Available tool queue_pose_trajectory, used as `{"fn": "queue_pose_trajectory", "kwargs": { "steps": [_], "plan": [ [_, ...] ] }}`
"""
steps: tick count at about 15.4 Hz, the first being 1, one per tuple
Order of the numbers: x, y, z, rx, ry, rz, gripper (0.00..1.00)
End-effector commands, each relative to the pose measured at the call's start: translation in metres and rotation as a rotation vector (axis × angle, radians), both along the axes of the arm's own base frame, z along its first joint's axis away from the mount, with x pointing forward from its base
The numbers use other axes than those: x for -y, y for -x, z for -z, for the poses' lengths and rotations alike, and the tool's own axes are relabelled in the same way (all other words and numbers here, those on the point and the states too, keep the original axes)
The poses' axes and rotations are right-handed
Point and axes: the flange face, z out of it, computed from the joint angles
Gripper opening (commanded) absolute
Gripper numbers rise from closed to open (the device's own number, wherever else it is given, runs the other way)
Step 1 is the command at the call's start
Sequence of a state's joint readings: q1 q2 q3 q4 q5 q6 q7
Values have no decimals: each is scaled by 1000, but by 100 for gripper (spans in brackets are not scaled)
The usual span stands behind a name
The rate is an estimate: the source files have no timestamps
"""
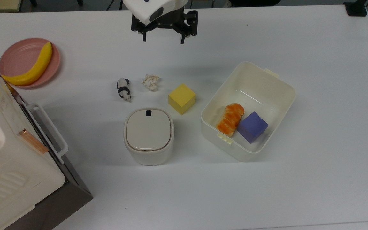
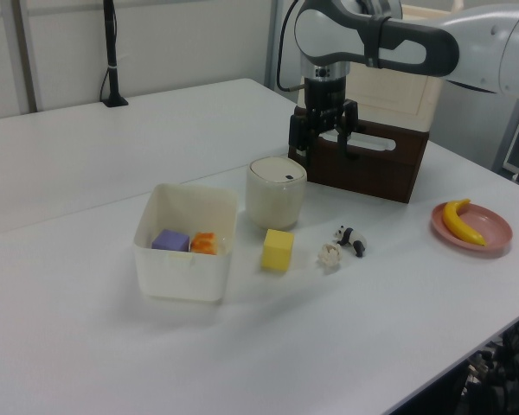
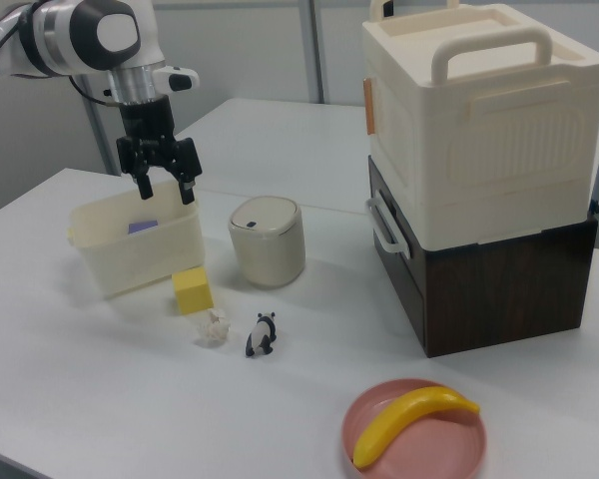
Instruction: Open the trash can
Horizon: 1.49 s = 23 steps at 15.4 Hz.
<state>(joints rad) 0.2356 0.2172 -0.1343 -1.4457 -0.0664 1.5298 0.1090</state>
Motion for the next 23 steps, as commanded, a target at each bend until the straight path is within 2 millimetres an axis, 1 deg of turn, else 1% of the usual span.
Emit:
{"fn": "queue_pose_trajectory", "kwargs": {
  "steps": [1,13,17,21,22,23],
  "plan": [
    [3,7,0,-17,5,-11,100],
    [2,5,6,-24,7,-11,100],
    [1,2,17,-38,6,-25,100],
    [1,2,17,-33,4,-27,100],
    [2,0,16,-17,1,-27,95],
    [2,-2,15,-2,-1,-27,89]
  ]
}}
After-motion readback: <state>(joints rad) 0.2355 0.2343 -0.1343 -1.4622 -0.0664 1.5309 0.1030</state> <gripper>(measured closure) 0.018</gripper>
